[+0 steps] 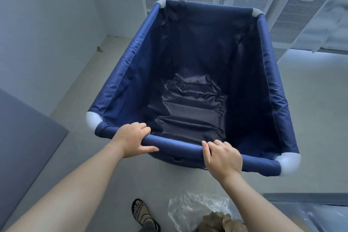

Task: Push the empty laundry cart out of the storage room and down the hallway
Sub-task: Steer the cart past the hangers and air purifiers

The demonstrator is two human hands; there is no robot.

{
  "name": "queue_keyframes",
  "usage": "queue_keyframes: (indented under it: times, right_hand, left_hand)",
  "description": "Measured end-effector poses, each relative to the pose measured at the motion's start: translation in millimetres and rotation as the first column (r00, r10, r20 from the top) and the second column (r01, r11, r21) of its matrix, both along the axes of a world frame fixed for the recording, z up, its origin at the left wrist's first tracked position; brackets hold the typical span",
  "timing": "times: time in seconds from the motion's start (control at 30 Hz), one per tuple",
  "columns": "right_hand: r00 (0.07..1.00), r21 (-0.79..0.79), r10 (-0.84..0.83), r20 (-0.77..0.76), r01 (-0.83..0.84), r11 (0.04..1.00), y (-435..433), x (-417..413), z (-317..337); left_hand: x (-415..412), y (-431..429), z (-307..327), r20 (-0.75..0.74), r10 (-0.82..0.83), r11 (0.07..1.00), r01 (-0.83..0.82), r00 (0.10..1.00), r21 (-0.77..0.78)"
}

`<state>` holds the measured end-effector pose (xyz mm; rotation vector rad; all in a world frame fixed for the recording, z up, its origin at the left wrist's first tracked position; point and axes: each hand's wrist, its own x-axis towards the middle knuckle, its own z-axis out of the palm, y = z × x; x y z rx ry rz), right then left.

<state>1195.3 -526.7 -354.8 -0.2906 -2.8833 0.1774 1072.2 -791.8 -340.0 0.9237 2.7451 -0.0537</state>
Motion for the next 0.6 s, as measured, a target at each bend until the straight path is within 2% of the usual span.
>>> queue_keyframes:
  times: [0.17,0.33,0.6]
  right_hand:
    - [0.997,0.021,-0.011,-0.07,0.013,1.0,-10.7,-26.7,-5.6]
    - [0.995,0.018,-0.059,-0.076,0.061,0.998,-26.1,-71.1,-6.4]
    - [0.989,0.009,-0.119,-0.087,0.12,0.993,-32.7,-138.8,-9.6]
  left_hand:
    - [-37.6,-7.9,-2.7,0.011,-0.049,0.999,0.049,0.999,0.004]
    - [-90.1,-16.8,-3.1,-0.022,-0.062,0.998,0.061,0.998,-0.033]
    - [-167.9,-15.9,-6.1,-0.046,-0.091,0.995,0.093,0.995,0.034]
